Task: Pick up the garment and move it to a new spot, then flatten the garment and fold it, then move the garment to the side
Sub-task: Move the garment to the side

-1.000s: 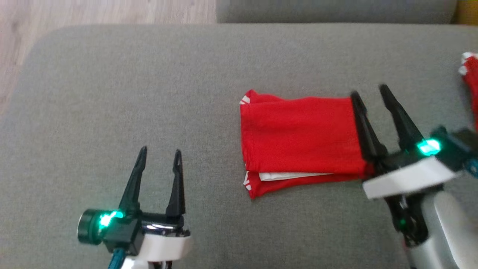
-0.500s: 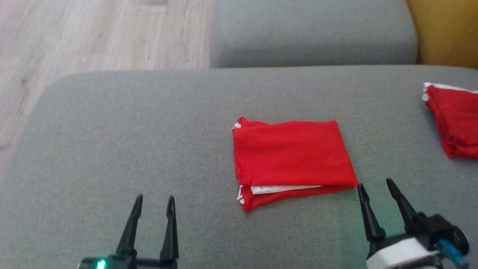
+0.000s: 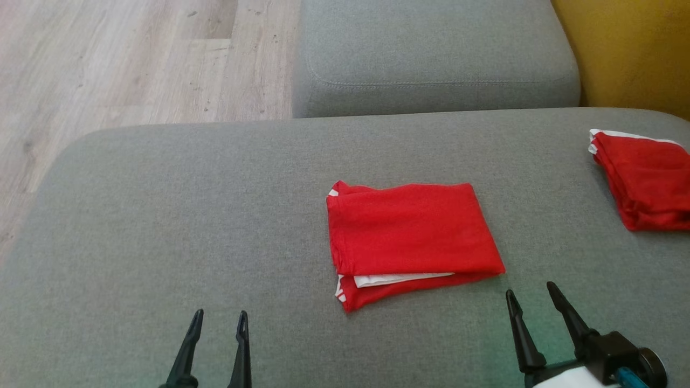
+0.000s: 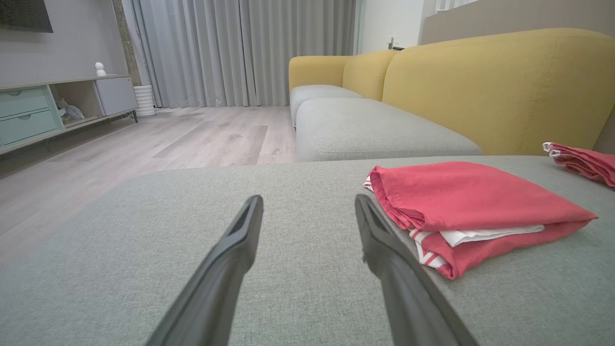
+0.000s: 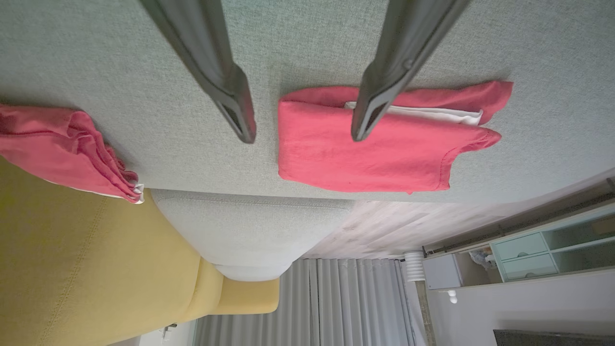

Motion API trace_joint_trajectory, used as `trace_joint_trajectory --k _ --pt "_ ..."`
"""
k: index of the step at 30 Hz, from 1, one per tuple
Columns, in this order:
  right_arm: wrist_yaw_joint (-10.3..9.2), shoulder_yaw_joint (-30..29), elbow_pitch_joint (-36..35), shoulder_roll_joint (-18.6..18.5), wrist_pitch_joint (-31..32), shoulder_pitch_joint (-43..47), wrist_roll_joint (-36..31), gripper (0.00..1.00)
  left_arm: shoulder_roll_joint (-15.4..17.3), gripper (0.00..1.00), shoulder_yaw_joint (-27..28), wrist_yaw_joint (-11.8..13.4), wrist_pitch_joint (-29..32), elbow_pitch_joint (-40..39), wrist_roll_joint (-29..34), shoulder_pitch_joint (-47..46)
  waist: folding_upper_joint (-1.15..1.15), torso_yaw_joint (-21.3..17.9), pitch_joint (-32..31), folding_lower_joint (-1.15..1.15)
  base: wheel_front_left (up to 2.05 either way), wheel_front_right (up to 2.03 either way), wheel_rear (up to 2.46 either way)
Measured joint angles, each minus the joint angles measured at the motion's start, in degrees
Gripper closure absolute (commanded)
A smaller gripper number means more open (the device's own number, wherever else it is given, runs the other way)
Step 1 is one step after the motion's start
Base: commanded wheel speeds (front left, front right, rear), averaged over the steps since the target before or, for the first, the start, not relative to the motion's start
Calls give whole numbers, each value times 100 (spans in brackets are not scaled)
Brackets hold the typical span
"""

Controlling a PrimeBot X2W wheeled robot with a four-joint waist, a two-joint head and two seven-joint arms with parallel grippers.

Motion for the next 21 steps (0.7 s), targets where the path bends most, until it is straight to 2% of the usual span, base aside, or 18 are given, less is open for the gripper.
trace_joint_trajectory --k 13,17,21 --pt "0 -115 52 70 0 -2 79 0 -9 0 79 -41 0 62 63 -1 0 -39 20 0 0 0 0" --pt "0 -120 277 80 0 -112 264 0 -14 0 82 10 0 54 200 -8 0 -29 135 0 0 0 0" --pt "0 -125 746 41 0 -654 495 0 -20 0 68 69 0 -15 259 -58 0 -3 303 1 0 0 0"
